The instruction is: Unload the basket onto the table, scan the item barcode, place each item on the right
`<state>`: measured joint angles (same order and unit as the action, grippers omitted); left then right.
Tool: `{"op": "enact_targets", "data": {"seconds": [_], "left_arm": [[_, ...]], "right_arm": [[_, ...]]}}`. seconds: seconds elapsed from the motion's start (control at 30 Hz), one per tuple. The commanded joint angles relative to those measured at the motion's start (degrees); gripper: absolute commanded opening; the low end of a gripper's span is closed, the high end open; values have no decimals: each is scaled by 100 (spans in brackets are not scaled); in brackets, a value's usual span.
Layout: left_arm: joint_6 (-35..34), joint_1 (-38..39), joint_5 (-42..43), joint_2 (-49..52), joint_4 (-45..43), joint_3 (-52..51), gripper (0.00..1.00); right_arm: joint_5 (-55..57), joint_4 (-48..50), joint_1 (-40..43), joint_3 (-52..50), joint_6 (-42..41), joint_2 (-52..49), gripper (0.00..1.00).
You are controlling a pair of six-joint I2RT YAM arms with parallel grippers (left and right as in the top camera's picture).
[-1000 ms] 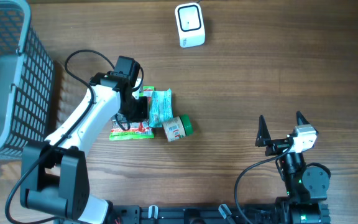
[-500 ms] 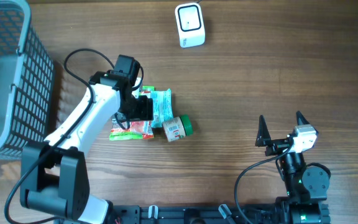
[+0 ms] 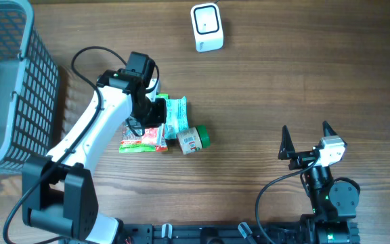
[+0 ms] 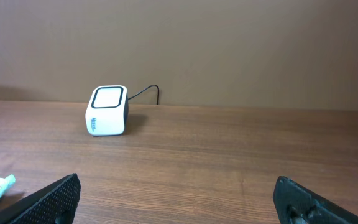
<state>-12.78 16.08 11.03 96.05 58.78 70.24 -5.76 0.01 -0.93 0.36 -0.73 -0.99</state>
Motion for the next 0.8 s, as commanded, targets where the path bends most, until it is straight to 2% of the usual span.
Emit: {"op": "enact_targets", "data": {"seconds": [0.0,0.23,0.33,0.4,0.43,0.57,0.7,0.77], "left_arm": [[-15,146,203,-57,37,-103,8],[-122,313,181,-52,-55,-103,15],[-127,345,85,-50,-50,-103,39],[-197,376,-37,-48,-68,-103,65],[-284,387,-142,-48,-74,-103,72],[-501,544,-614,-48,-92,-103,75],[-986,929,-1692,-48,-92,-103,78],[-1016,1102,-2020,-48,-96,-103,100]], "right_arm": [[9,28,-22,-7,55,17,100],[11,31,-22,-7,57,17,100],[9,31,-22,-7,57,17,100],[11,31,-22,-7,57,17,100],[9,28,-22,-7,55,17,100],[9,28,-22,-7,55,17,100],[11,28,-22,-7,57,17,100],[11,28,-22,-7,55,17,100]]}}
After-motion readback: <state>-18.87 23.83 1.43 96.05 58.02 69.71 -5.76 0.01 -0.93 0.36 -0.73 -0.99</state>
